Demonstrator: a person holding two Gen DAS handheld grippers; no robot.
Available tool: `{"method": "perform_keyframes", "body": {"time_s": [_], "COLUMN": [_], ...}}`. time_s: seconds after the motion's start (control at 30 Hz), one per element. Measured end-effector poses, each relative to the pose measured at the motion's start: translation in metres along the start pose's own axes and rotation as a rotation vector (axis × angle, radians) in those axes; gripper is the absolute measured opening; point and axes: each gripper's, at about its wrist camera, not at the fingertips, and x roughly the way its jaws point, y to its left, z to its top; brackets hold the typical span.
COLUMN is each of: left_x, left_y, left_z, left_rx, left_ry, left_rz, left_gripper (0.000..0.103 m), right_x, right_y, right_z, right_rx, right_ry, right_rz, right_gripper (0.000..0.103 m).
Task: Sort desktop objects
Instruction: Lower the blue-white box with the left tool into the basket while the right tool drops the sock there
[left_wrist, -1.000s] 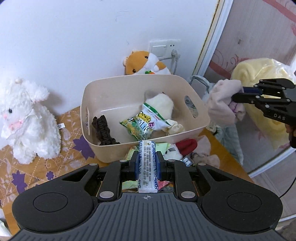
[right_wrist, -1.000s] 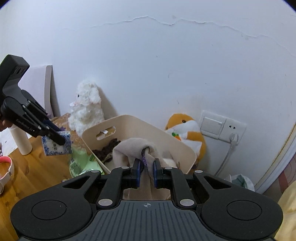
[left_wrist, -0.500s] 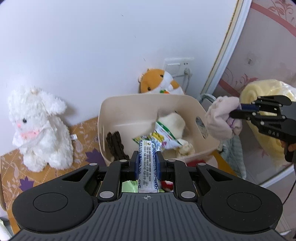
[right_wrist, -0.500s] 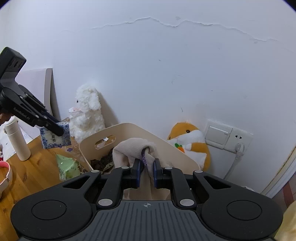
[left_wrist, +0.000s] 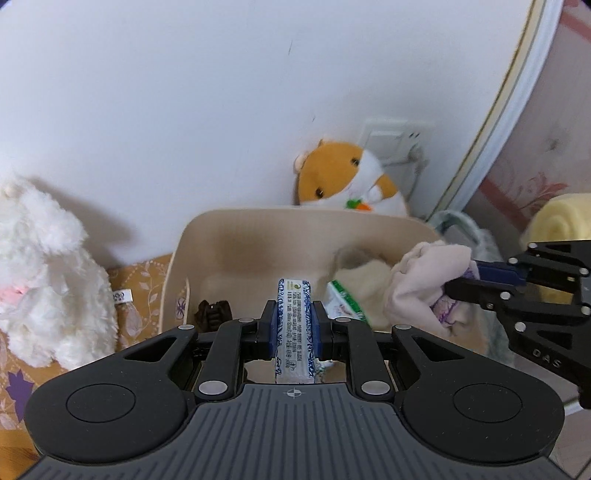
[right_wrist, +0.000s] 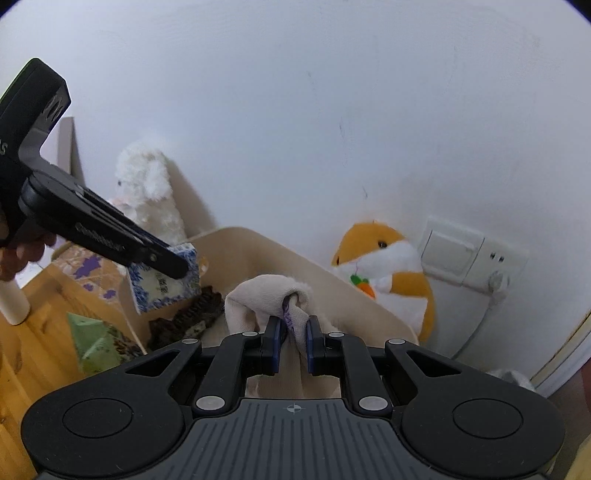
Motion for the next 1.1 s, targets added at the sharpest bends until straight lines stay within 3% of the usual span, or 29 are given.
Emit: {"method": "perform_keyframes", "body": {"time_s": [0.2,0.3,0.37,0.43,0.5,0.6,0.77,1.1], "left_x": [0.036,0.046,0.049,0.049,0.044,0.037,0.021,-0.021], "left_y": [-0.004,-0.007,-0.010,-0.012,-0.011,-0.008,-0.001,0.017], "left_z": [-0.010,-0.016,-0.019,-0.021,-0.021,-0.020,-0.019,-0.035], "left_rx": [0.002,0.020,0.051,0.068,0.066,0.069,0.074,0.133], "left_ry": [0.058,0.105,0.120,0.119,0.106,0.087,0.080,0.084], "left_rz": [0.040,0.022,0.028,0.016,0.025,0.046,0.042,0.029], "left_gripper": [0.018,0.019,0.023,0.043,0.070,0.074,0.074,0.076], "right_x": [0.032,0.045,0.048,0.048,0.047,0.041,0.027,-0.011], "right_y": [-0.003,-0.002,0.001,0.003,0.006,0.008,0.012,0.007], "right_z": [-0.014,-0.023,-0.027,-0.031,-0.033,-0.034,-0.035,-0.043], "right_rx": [0.050,0.066,0.050,0.031,0.009,-0.003,0.016,0.029], "right_ry": [0.083,0.124,0.134,0.130,0.132,0.122,0.078,0.053], "right_rz": [-0.002,-0.002,-0.010,-0.014,-0.017,-0.022,-0.046,-0.058], "right_gripper": [0.013,0.016,0.037,0.043,0.050,0.065,0.103,0.103]}}
